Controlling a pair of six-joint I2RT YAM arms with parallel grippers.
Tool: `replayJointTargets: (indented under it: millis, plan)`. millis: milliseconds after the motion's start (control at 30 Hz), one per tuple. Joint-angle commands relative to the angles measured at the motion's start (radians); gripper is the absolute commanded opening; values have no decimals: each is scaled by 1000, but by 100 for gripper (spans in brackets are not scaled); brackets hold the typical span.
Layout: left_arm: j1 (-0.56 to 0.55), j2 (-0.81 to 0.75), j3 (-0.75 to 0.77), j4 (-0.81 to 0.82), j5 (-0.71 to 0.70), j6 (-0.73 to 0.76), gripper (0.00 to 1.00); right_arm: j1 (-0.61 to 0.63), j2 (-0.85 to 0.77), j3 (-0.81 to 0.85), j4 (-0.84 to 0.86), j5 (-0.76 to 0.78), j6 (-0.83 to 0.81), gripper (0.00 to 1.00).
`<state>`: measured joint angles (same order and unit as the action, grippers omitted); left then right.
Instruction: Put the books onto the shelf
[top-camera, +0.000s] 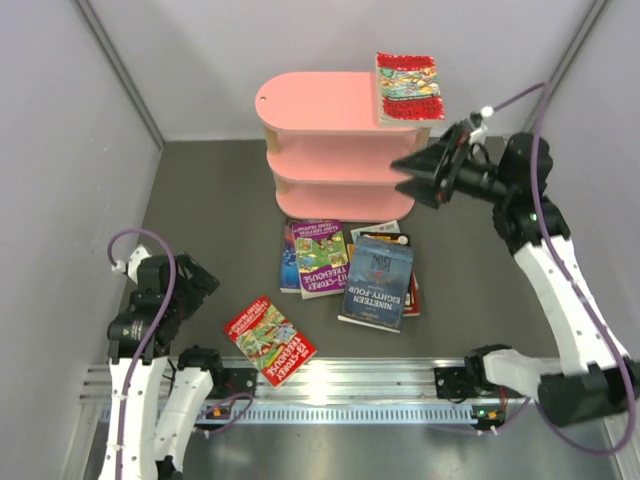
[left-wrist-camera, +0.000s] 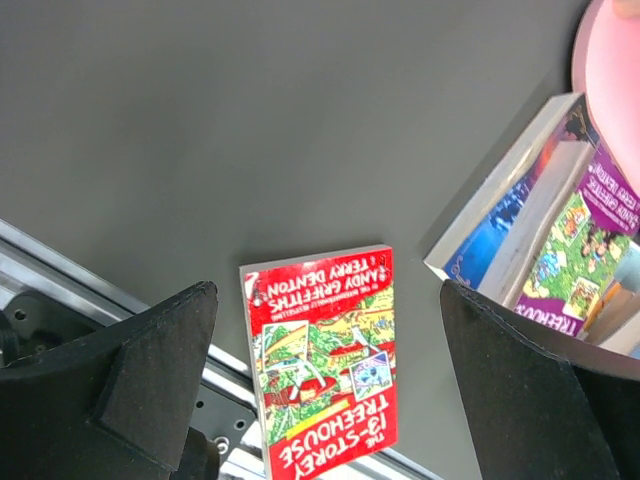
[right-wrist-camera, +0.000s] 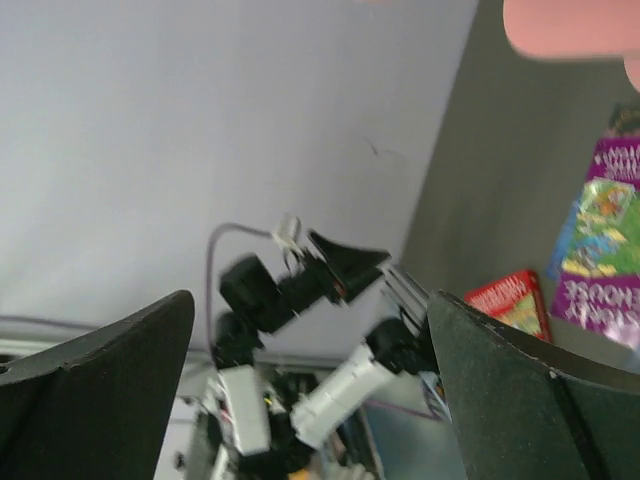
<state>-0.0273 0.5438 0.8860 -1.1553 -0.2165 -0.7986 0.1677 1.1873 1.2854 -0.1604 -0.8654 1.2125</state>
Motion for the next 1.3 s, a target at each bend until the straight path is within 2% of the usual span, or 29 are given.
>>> replayJointTargets:
  millis: [0,33,133,200,333,567,700,900,967,1000,1133,1167,1200,1233,1267]
  plan:
    - [3,13,-28,37,68,10,98,137,-130,-98,-393,196,-377,100]
    - [3,18,-36,51,86,1,98,160,-147,-160,-497,236,-402,100]
    - [3,41,-61,106,155,-11,99,190,-227,-323,-611,388,-444,100]
    - [3,65,-90,138,210,-17,99,188,-244,-403,-626,454,-465,100]
    - [-2,125,-125,187,299,-22,99,188,-219,-598,-630,490,-475,100]
    - [-6,149,-101,193,304,-5,99,219,-270,-748,-535,480,-361,100]
    - [-6,148,-93,181,307,-2,99,269,-319,-827,-417,459,-243,100]
    - [-6,133,-78,146,299,10,99,368,-350,-929,-208,512,-71,100]
    - [-6,125,-71,129,296,18,99,410,-345,-943,-145,532,-19,92]
    - [-6,124,-70,126,290,19,99,424,-345,-949,-127,551,-7,83]
    - [-6,104,-68,95,287,32,99,512,-324,-959,-67,608,51,60]
    - [-6,101,-68,92,284,33,99,529,-325,-960,-56,624,68,53]
    - [-6,96,-68,88,284,36,99,542,-331,-962,-53,659,79,41]
    - [-6,88,-70,83,284,36,99,571,-334,-963,-45,673,102,35]
    - [-6,84,-70,75,282,36,99,581,-339,-969,-33,689,113,20]
